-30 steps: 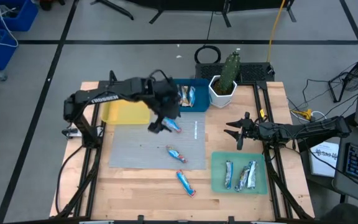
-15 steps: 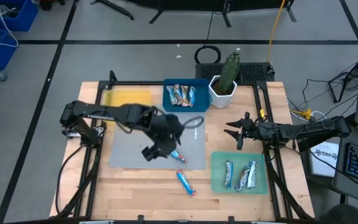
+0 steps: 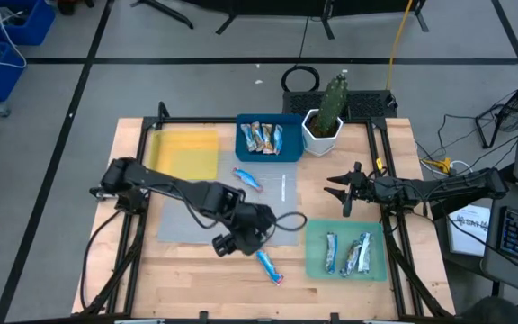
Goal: Pick and place Granola Bars by type
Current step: Put the red granola bar into the yellow bin
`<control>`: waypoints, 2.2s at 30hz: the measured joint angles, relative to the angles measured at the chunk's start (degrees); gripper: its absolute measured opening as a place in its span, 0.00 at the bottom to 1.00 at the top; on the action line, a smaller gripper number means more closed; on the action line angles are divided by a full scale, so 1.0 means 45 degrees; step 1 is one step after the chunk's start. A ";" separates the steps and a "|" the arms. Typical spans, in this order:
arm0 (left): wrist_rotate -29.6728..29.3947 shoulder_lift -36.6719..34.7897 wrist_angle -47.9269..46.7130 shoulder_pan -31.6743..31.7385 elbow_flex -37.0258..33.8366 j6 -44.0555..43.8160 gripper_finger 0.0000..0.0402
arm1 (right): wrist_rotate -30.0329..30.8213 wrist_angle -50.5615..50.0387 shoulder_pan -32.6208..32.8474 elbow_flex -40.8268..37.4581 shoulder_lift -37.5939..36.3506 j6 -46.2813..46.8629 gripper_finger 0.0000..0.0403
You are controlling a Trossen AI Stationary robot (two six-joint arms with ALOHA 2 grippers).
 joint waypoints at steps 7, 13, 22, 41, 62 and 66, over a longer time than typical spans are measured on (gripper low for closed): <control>-0.0736 0.1222 0.0421 -0.0595 -0.0010 0.0660 0.87 | -0.0001 0.0038 -0.0002 0.0000 0.0048 0.0000 0.39; -0.1408 0.2087 0.1641 -0.0943 -0.0010 0.0651 0.87 | -0.0001 0.0041 0.0003 0.0004 0.0049 0.0000 0.39; -0.1487 0.3068 0.1921 -0.1238 -0.0010 0.0596 0.87 | -0.0001 0.0042 0.0002 0.0004 0.0048 0.0000 0.39; -0.2254 0.4663 0.2327 -0.1291 -0.0005 -0.0414 0.87 | -0.0001 0.0037 0.0003 0.0005 0.0048 0.0000 0.39; -0.1772 0.4659 0.3020 -0.1228 -0.0136 -0.0131 0.70 | -0.0001 0.0037 0.0003 0.0003 0.0050 0.0000 0.39; -0.1782 0.4659 0.3023 -0.1199 -0.0136 -0.0140 0.59 | -0.0001 0.0038 0.0003 0.0002 0.0052 0.0000 0.39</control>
